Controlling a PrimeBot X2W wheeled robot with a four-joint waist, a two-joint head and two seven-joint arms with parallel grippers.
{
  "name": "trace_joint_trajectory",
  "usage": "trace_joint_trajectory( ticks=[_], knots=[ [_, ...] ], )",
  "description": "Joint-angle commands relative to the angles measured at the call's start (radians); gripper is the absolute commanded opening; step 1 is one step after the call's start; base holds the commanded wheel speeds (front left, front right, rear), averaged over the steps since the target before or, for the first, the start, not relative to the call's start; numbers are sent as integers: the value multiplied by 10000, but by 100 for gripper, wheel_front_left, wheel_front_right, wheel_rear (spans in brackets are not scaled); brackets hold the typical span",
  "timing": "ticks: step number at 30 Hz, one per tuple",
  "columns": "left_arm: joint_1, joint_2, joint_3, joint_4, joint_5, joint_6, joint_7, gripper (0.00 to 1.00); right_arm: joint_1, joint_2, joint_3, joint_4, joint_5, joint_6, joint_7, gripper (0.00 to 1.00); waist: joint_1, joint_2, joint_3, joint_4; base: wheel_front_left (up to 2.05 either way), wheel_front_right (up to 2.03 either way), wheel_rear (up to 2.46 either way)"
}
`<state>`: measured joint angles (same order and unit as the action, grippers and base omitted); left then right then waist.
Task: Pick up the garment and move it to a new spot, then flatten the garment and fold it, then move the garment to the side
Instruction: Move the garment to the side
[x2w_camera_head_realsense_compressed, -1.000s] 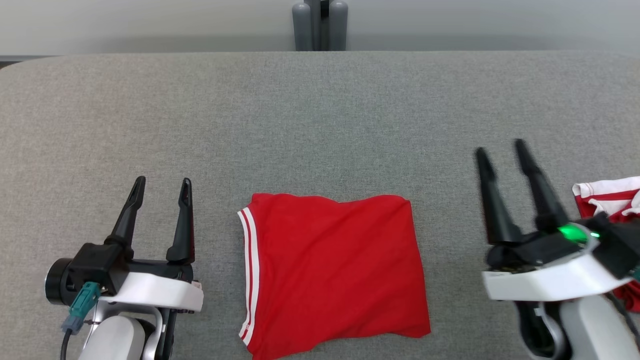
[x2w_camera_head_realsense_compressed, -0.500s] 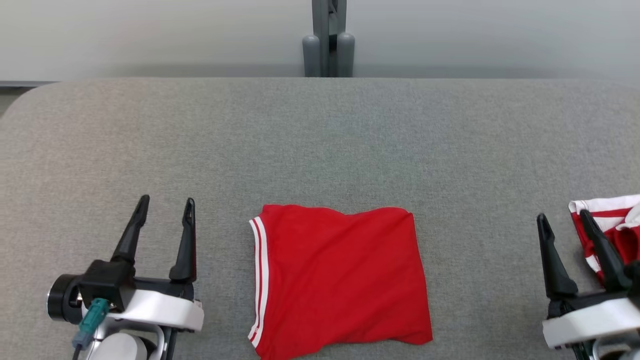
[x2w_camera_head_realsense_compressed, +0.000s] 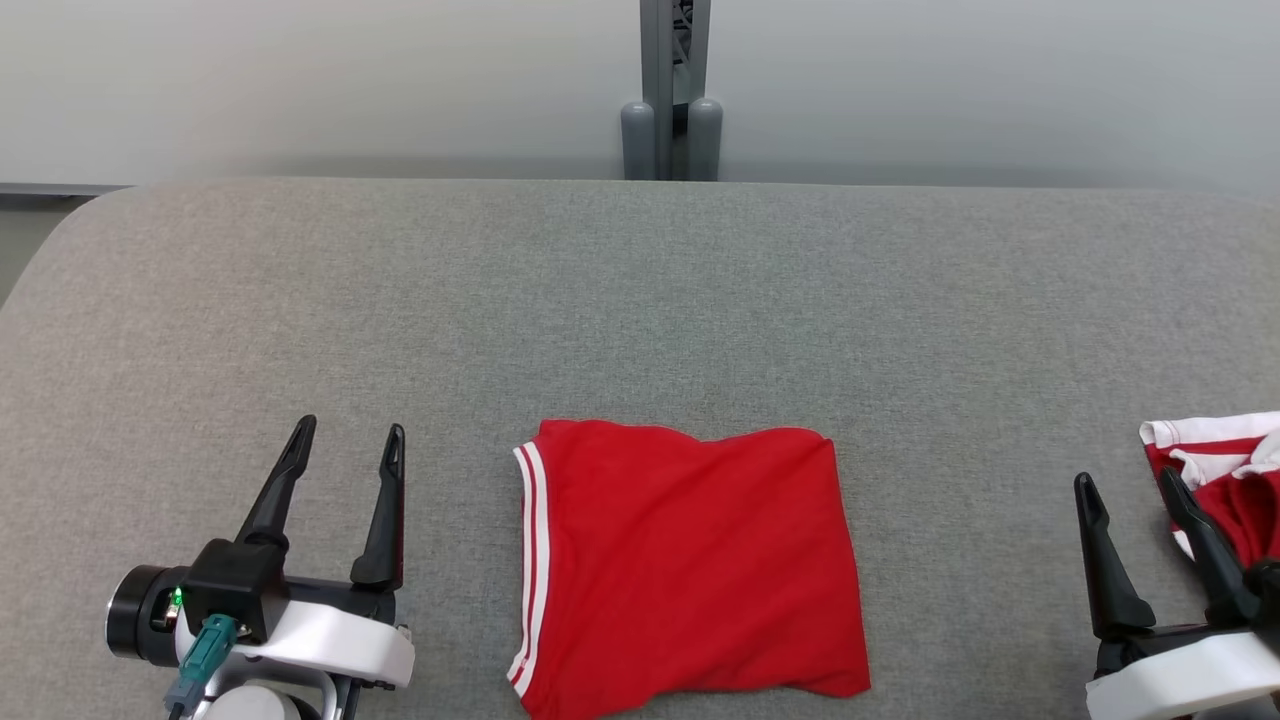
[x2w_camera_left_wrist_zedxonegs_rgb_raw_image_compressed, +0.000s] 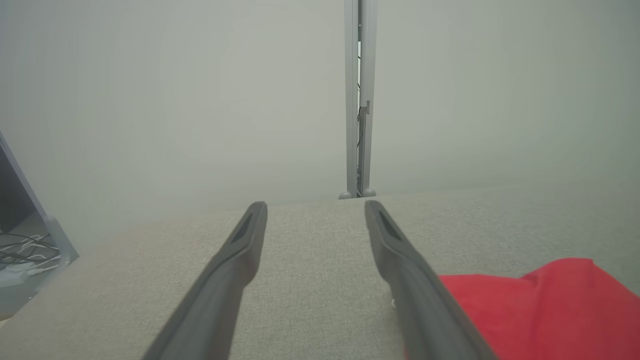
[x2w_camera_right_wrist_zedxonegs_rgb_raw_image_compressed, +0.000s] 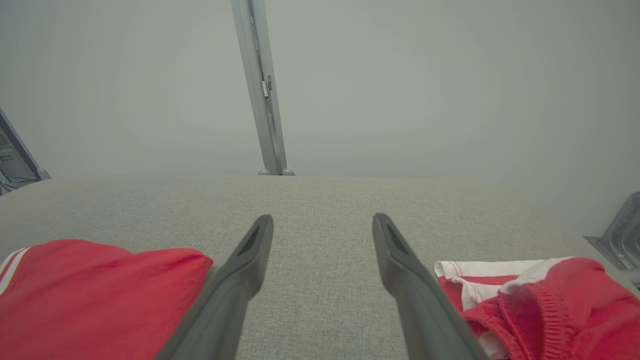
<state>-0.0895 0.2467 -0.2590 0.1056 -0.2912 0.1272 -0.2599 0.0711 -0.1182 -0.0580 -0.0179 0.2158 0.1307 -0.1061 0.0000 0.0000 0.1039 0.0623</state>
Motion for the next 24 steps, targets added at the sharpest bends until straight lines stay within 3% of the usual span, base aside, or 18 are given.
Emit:
trace_joint_trajectory(
  ticks=[1,10,18,24],
  knots=[
    [-122,103,-17,-3,83,14,-38,100,10,-13,-31,-50,-54,3,45,100,0,0,35,53,0,0,0],
    [-437,40,-146,-36,143,-108,-39,100,-339,-123,1039,605,239,3,432,100,0,0,255,790,0,0,0],
    [-484,-189,-191,-5,210,-224,-38,100,-910,-216,2474,2203,1047,1,695,100,0,0,473,1482,0,0,0],
    [-584,-248,-165,35,333,-308,-38,100,-1237,-237,2794,3252,1469,3,1041,100,0,0,547,1683,0,0,0]
  ],
)
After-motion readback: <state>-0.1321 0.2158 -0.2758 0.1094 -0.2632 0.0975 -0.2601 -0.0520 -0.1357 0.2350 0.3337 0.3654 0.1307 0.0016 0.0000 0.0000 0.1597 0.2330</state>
